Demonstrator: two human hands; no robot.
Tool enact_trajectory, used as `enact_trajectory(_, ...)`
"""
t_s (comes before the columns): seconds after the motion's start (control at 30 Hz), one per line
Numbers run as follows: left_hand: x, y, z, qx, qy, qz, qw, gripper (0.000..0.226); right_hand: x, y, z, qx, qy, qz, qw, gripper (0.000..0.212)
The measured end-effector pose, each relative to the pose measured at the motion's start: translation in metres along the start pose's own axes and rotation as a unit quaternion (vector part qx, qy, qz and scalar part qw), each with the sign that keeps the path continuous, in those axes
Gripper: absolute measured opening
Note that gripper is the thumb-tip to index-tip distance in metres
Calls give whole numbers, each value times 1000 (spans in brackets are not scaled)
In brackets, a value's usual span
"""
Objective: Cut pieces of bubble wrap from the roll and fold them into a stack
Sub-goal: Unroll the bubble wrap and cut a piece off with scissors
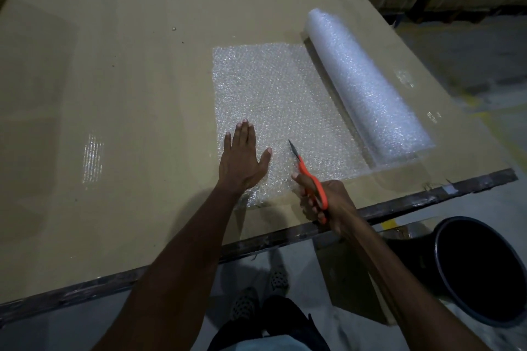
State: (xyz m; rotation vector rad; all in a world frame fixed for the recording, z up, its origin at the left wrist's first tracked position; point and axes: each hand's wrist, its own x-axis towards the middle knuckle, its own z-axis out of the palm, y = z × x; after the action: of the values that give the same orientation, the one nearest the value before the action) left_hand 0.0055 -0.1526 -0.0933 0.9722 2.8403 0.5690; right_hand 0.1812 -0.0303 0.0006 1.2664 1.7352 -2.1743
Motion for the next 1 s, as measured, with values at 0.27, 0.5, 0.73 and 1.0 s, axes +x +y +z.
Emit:
enact_trajectory(0.27, 0, 0, 0, 10, -3, -2, 1000, 81, 14, -13, -1, -11, -13, 8, 1000, 44)
enact_trajectory(0.5, 1, 1, 2, 18, -15, -13, 1000, 81, 24, -22, 0, -14, 4, -10, 1000, 50)
enact_trajectory(0.73, 2, 4, -1, 31, -17, -39, 999, 82, 30, -15, -7, -28, -4, -24, 999, 45)
enact_trajectory(1.0, 86, -20, -22, 38, -34, 16, 999, 75, 30, -22, -11, -30, -5, -12, 999, 44)
